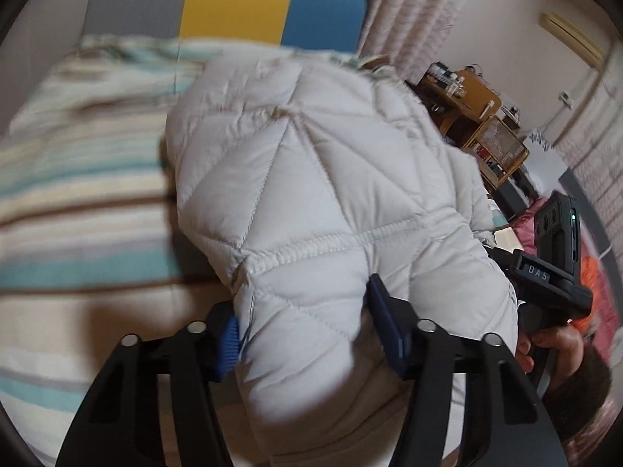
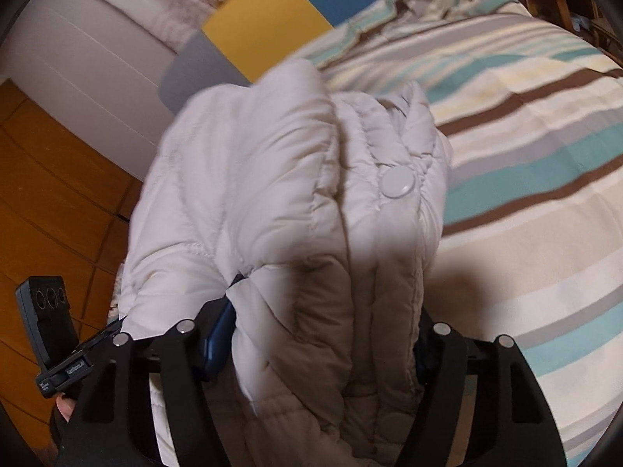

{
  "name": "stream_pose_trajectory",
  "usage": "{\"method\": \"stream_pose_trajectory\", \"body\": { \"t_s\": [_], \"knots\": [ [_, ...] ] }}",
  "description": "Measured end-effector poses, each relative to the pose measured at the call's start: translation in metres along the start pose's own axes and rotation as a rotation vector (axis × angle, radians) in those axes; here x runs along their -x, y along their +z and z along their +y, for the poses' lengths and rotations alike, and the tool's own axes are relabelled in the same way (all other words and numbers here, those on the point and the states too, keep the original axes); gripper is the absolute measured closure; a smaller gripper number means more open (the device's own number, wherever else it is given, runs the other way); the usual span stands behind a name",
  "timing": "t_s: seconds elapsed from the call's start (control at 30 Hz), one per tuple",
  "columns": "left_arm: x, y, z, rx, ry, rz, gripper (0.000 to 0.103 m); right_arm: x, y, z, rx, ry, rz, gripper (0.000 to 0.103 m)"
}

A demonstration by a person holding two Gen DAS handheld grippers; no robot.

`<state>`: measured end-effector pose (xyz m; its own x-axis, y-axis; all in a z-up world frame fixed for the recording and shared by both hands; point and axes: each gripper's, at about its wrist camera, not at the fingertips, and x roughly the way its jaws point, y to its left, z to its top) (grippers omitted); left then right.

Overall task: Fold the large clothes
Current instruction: 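Lift the jacket bundle with both tools and carry it along the bed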

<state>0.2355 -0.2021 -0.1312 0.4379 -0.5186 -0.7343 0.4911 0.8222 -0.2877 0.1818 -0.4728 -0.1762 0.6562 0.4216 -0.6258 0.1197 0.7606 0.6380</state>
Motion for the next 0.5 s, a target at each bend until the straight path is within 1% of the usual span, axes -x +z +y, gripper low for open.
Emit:
{"method": "stream_pose_trajectory", "body": {
  "t_s": [0.07, 0.17, 0.2, 0.3, 0.33, 0.4, 0.43, 0.5],
  "knots": [
    [0.012, 0.004, -0.003, -0.046, 0.032, -0.045, 0.049, -0.004, -0.001, 0.009, 0.005, 0.030, -0.013, 0.036],
    [0.031, 0.009, 0.003, -0.075, 0.071, -0.099, 0.054, -0.012, -0.001, 0.026, 0.018, 0.081, -0.034, 0.038],
    [0.037, 0.008, 0.006, -0.081, 0.081, -0.117, 0.055, -0.017, -0.001, 0.035, 0.020, 0.100, -0.040, 0.039],
    [0.060, 0.010, 0.018, -0.120, 0.147, -0.193, 0.055, -0.035, -0.002, 0.067, 0.059, 0.144, -0.032, 0.040],
    [0.069, 0.011, 0.026, -0.122, 0.178, -0.216, 0.055, -0.045, -0.002, 0.081, 0.081, 0.157, -0.024, 0.040],
    [0.078, 0.009, 0.044, -0.104, 0.213, -0.236, 0.055, -0.066, -0.002, 0.104, 0.112, 0.174, -0.016, 0.040],
    [0.086, 0.006, 0.059, -0.091, 0.234, -0.242, 0.055, -0.072, -0.004, 0.110, 0.118, 0.182, -0.013, 0.040],
    [0.093, 0.004, 0.083, -0.062, 0.270, -0.247, 0.055, -0.097, -0.004, 0.136, 0.134, 0.210, 0.005, 0.040]
  ]
}}
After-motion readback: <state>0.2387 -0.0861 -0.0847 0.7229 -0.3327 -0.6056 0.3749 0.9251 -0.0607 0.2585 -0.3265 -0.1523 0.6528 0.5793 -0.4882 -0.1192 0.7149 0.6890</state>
